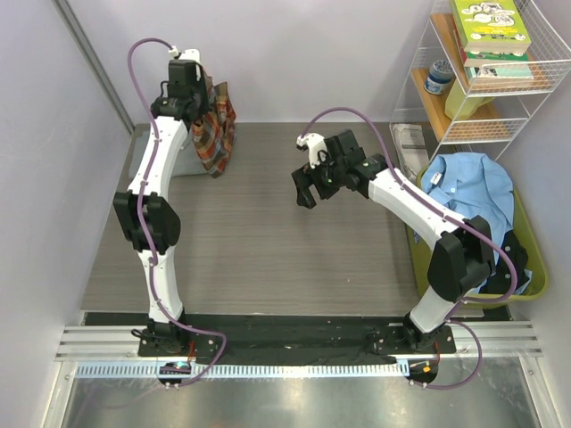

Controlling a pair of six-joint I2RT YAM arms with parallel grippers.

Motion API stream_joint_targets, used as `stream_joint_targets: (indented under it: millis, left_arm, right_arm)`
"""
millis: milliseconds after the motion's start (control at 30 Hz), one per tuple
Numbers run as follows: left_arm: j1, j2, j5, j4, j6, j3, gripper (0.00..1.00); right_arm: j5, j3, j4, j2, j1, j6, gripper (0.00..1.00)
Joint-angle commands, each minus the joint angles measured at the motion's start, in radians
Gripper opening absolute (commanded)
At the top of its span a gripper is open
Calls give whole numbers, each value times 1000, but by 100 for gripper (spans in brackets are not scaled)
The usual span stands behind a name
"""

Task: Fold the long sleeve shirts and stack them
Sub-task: Neatly place the folded shirt to the corner

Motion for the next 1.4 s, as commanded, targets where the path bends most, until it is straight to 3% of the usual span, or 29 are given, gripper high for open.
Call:
stream_joint_targets:
  millis: [0,867,1067,1367]
  left_arm:
    - [-5,-88,-27,98,-24,46,0]
    - [-1,-80,-66,127,2,48,0]
    - [21,-89,-74,165,11,-28,0]
    - [91,-65,-61,171,-8,-20,0]
  right_arm:
    - [5,17,3,-43,0,-9,90]
    - [5,15,3,-17,0,-10,90]
    - [3,20,-5,-14,0,-12,90]
    - [-12,35,-11,6,-2,-7,90]
